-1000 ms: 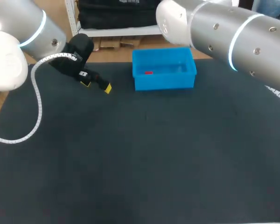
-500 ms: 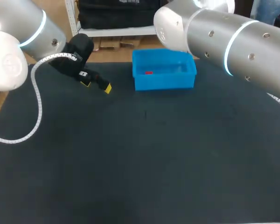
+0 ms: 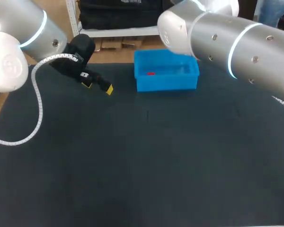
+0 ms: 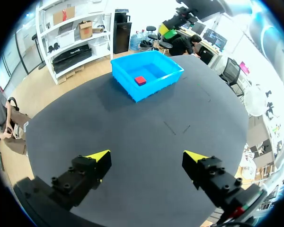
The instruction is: Use the left arm to pick the red cube and place it into the blue plastic box first, then use the right arm to grasp the green cube and put it into the same blue plastic box after the first action is fully finished.
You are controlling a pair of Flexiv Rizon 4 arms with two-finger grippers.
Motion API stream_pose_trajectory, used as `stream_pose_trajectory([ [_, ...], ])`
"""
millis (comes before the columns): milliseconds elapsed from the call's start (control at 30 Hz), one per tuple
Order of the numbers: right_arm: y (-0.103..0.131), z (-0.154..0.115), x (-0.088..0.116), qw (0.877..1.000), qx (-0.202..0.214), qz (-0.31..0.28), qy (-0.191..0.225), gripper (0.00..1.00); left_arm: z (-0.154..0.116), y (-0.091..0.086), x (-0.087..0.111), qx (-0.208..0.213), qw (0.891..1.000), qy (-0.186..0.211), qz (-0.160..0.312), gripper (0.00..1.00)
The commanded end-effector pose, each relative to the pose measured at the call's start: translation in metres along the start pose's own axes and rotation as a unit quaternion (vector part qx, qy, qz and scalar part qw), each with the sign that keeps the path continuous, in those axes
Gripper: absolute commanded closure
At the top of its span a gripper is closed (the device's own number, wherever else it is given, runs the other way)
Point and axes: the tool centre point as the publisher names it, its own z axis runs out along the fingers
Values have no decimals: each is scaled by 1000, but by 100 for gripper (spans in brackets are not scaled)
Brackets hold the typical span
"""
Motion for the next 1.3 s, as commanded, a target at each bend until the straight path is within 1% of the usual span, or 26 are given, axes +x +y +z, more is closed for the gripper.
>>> stream_pose_trajectory([
  [33,0,8,-13,999,-1,-1,52,100,0,1,1,2,1000,-1,1,0],
  [100,0,8,-12,999,-2,-1,54,100,0,1,1,2,1000,-1,1,0],
  [133,0,8,-12,998,-1,-1,55,68,0,1,1,2,1000,-1,1,0],
  [167,0,8,-13,998,-1,-1,58,10,0,1,1,2,1000,-1,1,0],
  [200,0,8,-13,998,-1,-1,58,0,0,1,1,2,1000,-1,1,0],
  [1000,0,8,-13,998,-1,-1,58,0,0,1,1,2,1000,-1,1,0],
  [1033,0,8,-8,998,5,-6,64,0,0,1,1,2,1000,-1,1,0],
  [1100,-1,7,-1,998,4,-4,67,0,0,1,1,2,1000,-1,1,0],
  [1300,-8,-5,3,998,15,-6,59,0,0,1,1,2,1000,-1,1,0],
])
